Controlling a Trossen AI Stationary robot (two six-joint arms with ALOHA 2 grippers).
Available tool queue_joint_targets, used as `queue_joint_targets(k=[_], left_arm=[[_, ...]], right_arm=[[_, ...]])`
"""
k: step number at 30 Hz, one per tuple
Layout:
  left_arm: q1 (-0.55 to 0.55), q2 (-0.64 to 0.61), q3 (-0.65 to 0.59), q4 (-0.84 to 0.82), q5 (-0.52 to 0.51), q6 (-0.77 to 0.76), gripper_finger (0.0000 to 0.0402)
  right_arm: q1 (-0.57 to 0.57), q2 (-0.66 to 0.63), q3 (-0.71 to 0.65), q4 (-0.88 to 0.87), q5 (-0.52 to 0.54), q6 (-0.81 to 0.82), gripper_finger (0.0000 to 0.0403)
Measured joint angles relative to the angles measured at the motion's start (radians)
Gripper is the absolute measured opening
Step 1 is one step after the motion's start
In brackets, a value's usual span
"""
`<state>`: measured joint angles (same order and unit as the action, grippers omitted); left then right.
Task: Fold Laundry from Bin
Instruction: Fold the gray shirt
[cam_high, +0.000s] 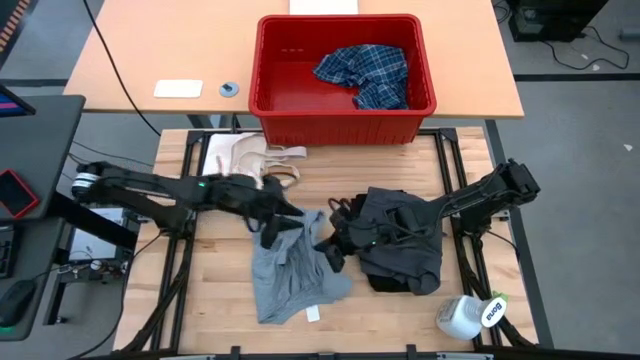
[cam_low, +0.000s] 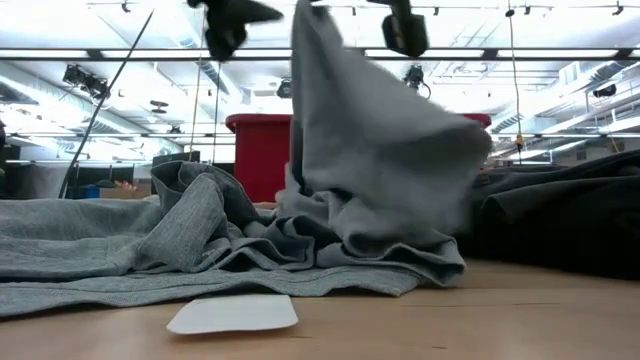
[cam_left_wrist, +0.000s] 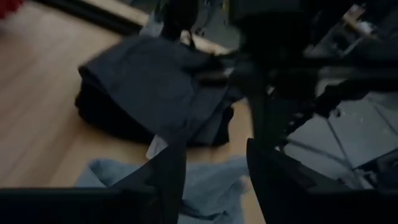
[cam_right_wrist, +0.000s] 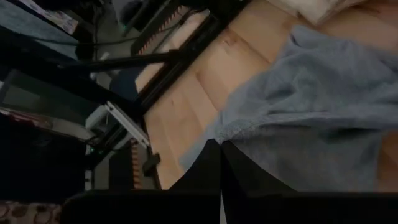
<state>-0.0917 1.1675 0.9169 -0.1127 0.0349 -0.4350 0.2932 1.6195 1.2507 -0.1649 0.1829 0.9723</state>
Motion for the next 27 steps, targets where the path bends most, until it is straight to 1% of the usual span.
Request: queue_joint_targets(k=[3,6,10,13,14,17,21,24,27], left_arm=[[-0.009,-0.077,0.000,-0.043,-0.008,-0.001,0.0164],[-0.020,-0.127,0.000,-0.075,-0.007,0.000,0.0159],[-0.026,-0.150,0.000,-0.120,-0.007,-0.002,0.0158],[-0.026,-0.150,0.000,-0.149,-0.007,-0.026,0.0157],[-0.026,-0.150,0.000,-0.164,-0.007,-0.035,0.0157],[-0.026,-0.150,0.000,-0.198,-0.007,-0.052,0.0157],[-0.026,-0.150,0.000,-0.213,-0.007,-0.059,0.0157],[-0.026,-0.150,0.000,-0.213,-0.007,-0.062,0.0157],[-0.026,-0.149,0.000,-0.213,-0.007,-0.062,0.0157]], right_arm=[[-0.016,0.035,0.000,0.050,0.006,-0.021,0.0003],[-0.038,0.103,0.000,0.129,-0.006,-0.029,0.0002],[-0.080,0.211,0.000,0.359,-0.045,-0.013,0.0003],[-0.107,0.296,0.000,0.534,-0.046,0.030,0.0003],[-0.114,0.320,0.000,0.567,-0.046,0.046,0.0003],[-0.134,0.386,0.000,0.588,-0.047,0.109,0.0007],[-0.153,0.456,0.000,0.587,-0.082,0.158,0.0009],[-0.165,0.485,0.003,0.579,-0.093,0.185,0.0009],[-0.173,0.492,0.006,0.551,-0.082,0.188,0.0010]])
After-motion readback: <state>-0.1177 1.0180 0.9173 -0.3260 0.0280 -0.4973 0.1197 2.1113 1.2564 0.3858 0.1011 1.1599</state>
